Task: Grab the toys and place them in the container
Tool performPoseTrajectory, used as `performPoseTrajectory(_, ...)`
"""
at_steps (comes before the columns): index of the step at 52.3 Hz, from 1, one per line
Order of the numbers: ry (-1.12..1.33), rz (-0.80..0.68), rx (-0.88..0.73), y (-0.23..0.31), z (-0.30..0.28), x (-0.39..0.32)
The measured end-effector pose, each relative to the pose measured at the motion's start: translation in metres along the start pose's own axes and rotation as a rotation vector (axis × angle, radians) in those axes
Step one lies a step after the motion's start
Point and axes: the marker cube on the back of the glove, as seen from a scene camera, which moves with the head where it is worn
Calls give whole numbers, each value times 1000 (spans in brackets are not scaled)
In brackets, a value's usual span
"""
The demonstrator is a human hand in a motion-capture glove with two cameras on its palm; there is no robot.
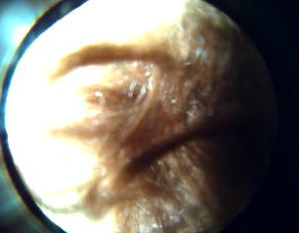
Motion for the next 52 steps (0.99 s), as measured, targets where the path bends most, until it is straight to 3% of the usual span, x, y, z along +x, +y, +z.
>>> performPoseTrajectory(14,-5,-118,81,-6,-34,-118)
performPoseTrajectory(26,-18,-178,36,-1,-24,-190)
performPoseTrajectory(36,0,-199,-150,-9,27,-189)
performPoseTrajectory(47,13,-225,-85,-16,24,-169)
performPoseTrajectory(52,37,-225,-75,11,8,-163)
